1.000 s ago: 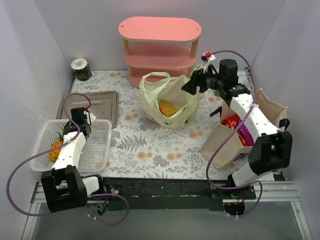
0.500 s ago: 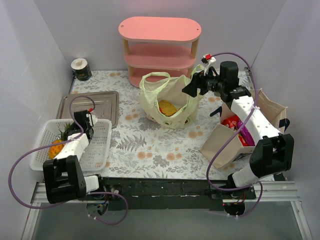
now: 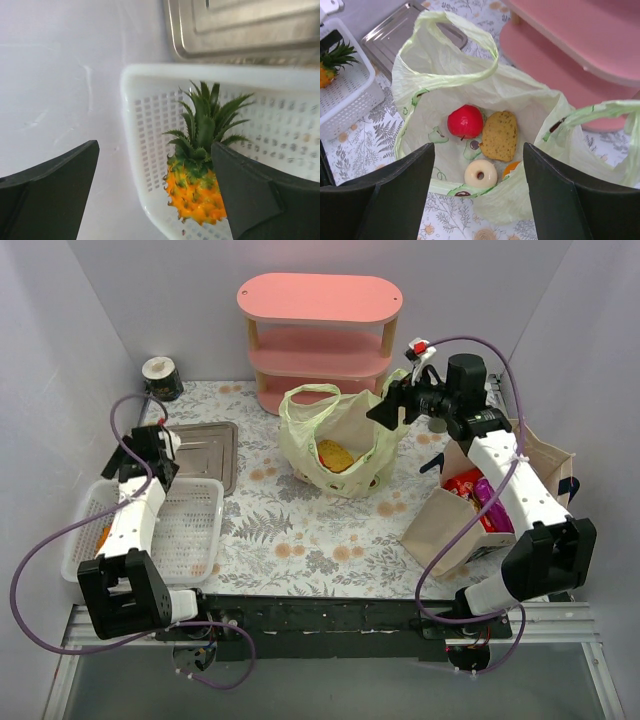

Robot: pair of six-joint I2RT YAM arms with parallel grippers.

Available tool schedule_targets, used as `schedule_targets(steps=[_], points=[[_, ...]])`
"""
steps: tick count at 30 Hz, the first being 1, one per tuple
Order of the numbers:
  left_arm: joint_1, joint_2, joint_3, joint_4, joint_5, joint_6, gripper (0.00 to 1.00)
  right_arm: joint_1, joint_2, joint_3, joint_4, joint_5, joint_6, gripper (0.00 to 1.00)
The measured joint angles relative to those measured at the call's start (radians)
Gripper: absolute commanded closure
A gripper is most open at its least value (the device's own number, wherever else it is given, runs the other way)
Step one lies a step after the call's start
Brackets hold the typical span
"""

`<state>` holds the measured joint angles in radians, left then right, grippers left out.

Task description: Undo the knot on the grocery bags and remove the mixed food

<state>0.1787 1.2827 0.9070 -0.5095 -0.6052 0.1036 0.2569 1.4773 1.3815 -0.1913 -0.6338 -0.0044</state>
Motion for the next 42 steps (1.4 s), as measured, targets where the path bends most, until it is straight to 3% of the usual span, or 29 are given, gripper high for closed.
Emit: schedule_targets(steps=[5,9,13,18,26,29,32,35,36,40,42], points=[[-0.029,0.006,0.27,-0.103,0.228,-0.158,0.02,0.027,-0.035,0.036,0.001,-0.025,-0.076,0.28],[-0.084,0.026,0.39,-0.163,0.563,-0.27,0.02,0.11,-0.034,0.028,0.012,-0.031,-0.142,0.35],[-0.15,0.093,0.477,-0.186,0.936,-0.34,0.02,0.161,-0.013,-0.046,0.085,-0.016,-0.108,0.41],[-0.277,0.223,0.57,-0.164,1.215,-0.467,0.02,0.178,0.084,-0.087,0.149,0.082,-0.064,0.41],[-0.542,0.397,0.551,-0.065,1.236,-0.558,0.02,0.281,0.136,-0.207,0.196,0.17,-0.053,0.41],[-0.592,0.413,0.531,-0.053,1.202,-0.578,0.02,0.323,0.105,-0.321,0.216,0.203,-0.066,0.39],[-0.599,0.404,0.502,-0.034,1.162,-0.588,0.08,0.362,0.045,-0.445,0.209,0.24,-0.11,0.35],[-0.592,0.37,0.433,-0.023,1.128,-0.573,0.26,0.378,0.011,-0.483,0.212,0.27,-0.146,0.34],[-0.59,0.355,0.402,-0.017,1.12,-0.563,0.42,0.378,0.004,-0.487,0.218,0.279,-0.155,0.34],[-0.586,0.315,0.32,-0.034,1.114,-0.521,0.72,0.377,-0.012,-0.496,0.229,0.317,-0.183,0.32],[-0.586,0.312,0.307,-0.044,1.118,-0.503,0.75,0.375,-0.012,-0.501,0.239,0.33,-0.191,0.32]])
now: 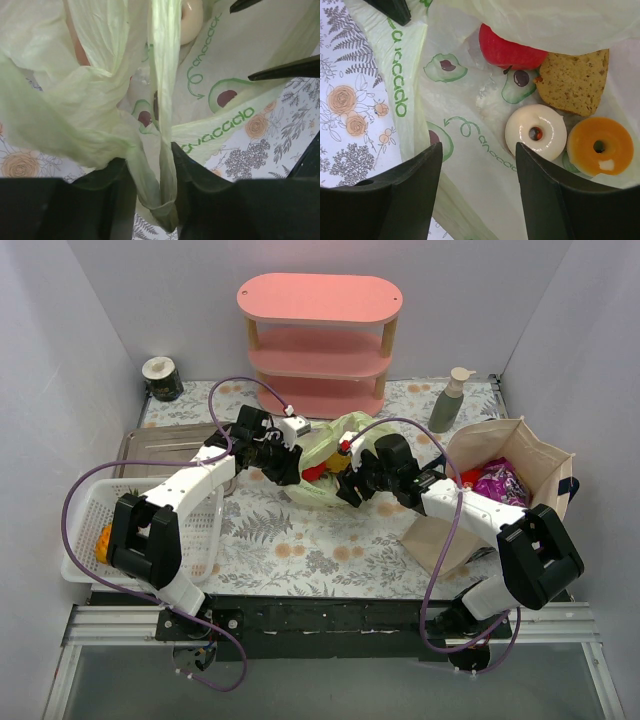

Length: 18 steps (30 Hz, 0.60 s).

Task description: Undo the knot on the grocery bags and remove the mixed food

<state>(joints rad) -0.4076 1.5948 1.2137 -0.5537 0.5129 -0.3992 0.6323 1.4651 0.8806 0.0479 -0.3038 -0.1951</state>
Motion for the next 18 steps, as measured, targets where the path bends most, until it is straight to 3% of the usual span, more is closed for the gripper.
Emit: schedule_targets(steps=[1,4,14,18], points=[[0.0,-0.001,-0.006,0.001,0.002,0.006,0.85,-0.001,-0.001,-0.005,0.006,0.006,-0.003,0.32],[0.0,-0.011,-0.037,-0.003,0.024,0.02,1.0,-0.002,-0.001,-0.025,0.015,0.026,-0.017,0.31],[0.0,-0.026,-0.067,-0.018,0.049,0.026,1.0,-0.029,-0.001,-0.034,0.034,0.072,-0.009,0.31],[0.0,-0.031,-0.067,-0.006,0.034,0.001,1.0,-0.03,0.037,-0.002,0.046,0.063,0.009,0.24]])
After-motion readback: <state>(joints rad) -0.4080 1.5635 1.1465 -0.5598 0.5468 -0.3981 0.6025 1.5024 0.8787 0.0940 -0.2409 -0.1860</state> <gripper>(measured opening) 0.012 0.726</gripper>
